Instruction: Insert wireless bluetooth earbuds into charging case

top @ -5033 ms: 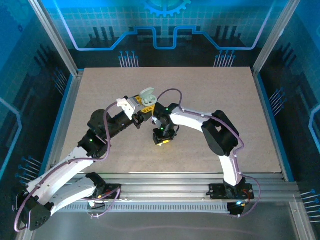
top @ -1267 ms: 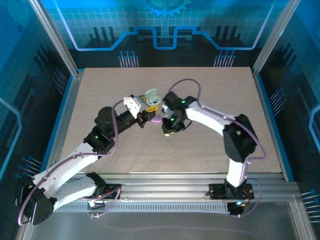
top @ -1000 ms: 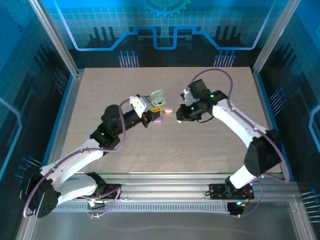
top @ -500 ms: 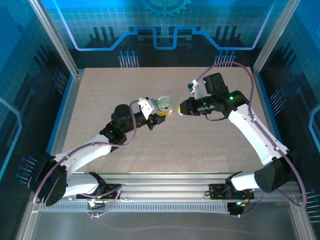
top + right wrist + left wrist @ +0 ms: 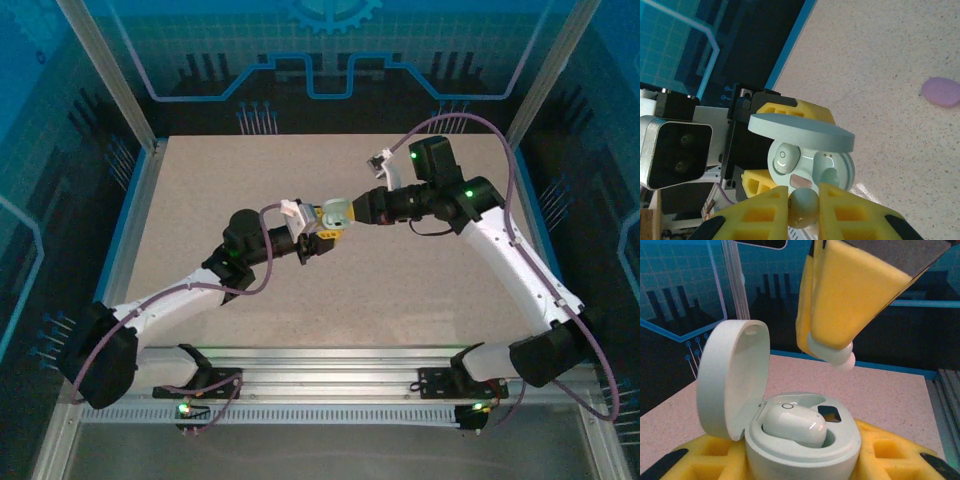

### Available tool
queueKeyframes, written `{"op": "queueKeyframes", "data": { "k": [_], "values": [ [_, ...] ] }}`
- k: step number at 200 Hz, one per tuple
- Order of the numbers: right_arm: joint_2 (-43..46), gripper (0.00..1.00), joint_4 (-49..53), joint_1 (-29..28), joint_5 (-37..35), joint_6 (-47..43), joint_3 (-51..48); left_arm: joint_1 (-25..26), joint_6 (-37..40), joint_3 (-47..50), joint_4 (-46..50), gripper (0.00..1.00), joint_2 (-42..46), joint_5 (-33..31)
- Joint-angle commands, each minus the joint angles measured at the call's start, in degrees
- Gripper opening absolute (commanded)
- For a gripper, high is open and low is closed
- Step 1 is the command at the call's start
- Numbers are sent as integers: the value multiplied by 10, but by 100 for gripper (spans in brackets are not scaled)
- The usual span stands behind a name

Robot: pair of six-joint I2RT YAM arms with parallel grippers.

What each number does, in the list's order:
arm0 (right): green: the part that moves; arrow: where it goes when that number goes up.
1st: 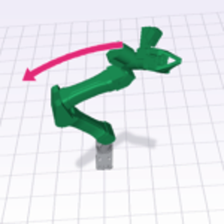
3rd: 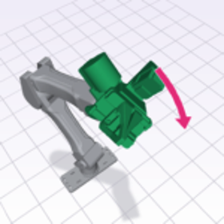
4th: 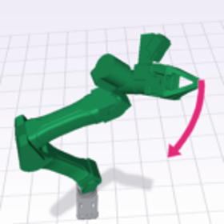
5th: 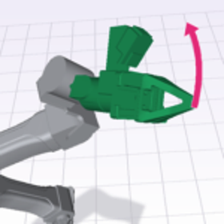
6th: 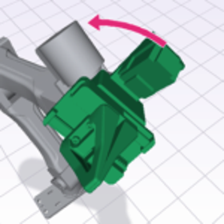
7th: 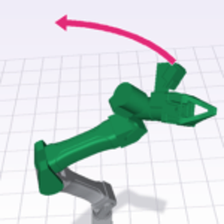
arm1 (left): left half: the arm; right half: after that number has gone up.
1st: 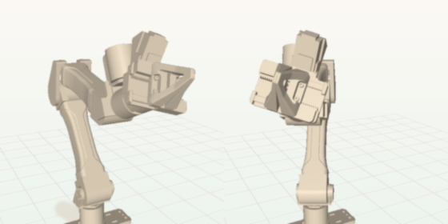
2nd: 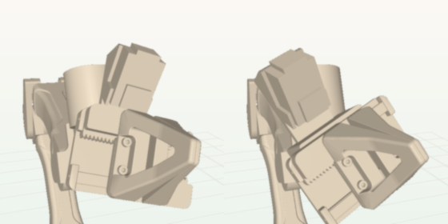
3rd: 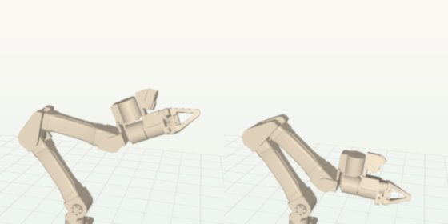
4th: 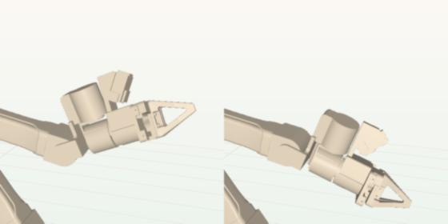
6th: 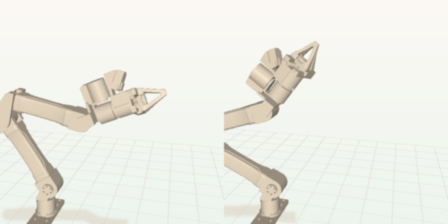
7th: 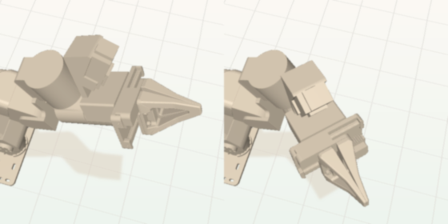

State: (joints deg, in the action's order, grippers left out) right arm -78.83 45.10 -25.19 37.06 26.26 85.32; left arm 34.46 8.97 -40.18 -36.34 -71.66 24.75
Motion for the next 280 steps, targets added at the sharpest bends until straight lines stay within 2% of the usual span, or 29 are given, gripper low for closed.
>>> {"op": "queueKeyframes", "data": {
  "k": [1,180,280],
  "values": [
    [-9,19,-8,-7,24,-10,14,-3,0,2,-27,36,-5,25],
    [-38,20,-32,-16,17,-16,-17,-3,-25,-4,-38,36,1,44],
    [-39,28,-24,-18,4,-23,-10,-4,-30,-6,-42,36,3,44]
  ]
}}
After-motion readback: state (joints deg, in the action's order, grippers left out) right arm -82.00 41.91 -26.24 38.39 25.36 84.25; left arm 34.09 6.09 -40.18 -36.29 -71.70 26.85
